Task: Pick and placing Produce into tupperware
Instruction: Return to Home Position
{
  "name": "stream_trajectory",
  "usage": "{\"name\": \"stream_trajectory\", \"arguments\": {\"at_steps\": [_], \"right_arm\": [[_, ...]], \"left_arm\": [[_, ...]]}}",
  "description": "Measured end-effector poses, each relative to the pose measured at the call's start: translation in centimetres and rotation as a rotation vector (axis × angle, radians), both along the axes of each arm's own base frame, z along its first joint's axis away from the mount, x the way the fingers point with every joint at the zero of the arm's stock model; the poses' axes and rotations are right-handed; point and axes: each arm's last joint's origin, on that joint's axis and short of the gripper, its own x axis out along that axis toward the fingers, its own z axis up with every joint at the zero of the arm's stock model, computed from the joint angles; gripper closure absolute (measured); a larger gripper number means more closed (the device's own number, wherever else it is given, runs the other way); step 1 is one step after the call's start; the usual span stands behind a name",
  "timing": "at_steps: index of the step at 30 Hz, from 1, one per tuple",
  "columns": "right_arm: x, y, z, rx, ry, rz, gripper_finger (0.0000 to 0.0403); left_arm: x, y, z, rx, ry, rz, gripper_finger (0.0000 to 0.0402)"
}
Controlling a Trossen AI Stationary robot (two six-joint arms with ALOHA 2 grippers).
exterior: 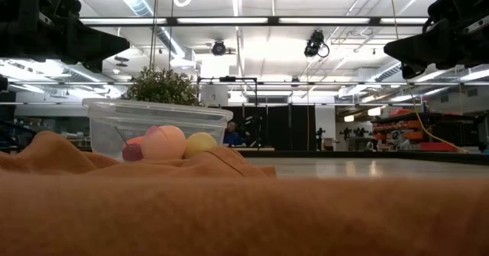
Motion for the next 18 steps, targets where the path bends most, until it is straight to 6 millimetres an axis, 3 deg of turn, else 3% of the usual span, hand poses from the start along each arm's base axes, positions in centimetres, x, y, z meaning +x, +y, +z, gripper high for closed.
{"name": "stream_trajectory", "arguments": {"at_steps": [18], "right_arm": [[0.0,0.0,0.0,0.0,0.0,0.0,0.0403]], "left_arm": [[0.0,0.0,0.0,0.0,0.0,0.0,0.0346]]}}
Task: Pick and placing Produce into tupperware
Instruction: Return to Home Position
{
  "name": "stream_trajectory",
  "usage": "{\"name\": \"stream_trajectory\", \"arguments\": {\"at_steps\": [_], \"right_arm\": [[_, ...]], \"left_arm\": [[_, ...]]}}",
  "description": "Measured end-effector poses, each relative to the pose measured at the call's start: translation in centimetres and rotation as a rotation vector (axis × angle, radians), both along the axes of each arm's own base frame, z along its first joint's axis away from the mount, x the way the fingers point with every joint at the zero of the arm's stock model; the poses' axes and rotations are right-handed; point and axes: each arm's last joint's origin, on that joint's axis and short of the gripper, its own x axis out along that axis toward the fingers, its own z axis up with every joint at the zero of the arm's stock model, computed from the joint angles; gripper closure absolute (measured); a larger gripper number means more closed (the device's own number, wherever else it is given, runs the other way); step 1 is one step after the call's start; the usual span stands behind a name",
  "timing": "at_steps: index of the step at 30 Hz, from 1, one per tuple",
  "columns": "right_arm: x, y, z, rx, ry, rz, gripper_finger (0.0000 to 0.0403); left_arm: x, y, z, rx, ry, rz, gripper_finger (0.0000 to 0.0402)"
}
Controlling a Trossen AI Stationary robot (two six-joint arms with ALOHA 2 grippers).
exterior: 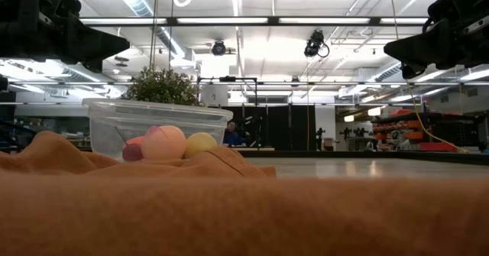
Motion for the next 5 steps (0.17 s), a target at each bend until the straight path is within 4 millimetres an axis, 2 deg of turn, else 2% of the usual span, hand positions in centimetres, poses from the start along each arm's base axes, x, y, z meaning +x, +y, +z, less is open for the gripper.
{"name": "stream_trajectory", "arguments": {"at_steps": [5], "right_arm": [[0.0,0.0,0.0,0.0,0.0,0.0,0.0403]], "left_arm": [[0.0,0.0,0.0,0.0,0.0,0.0,0.0352]]}}
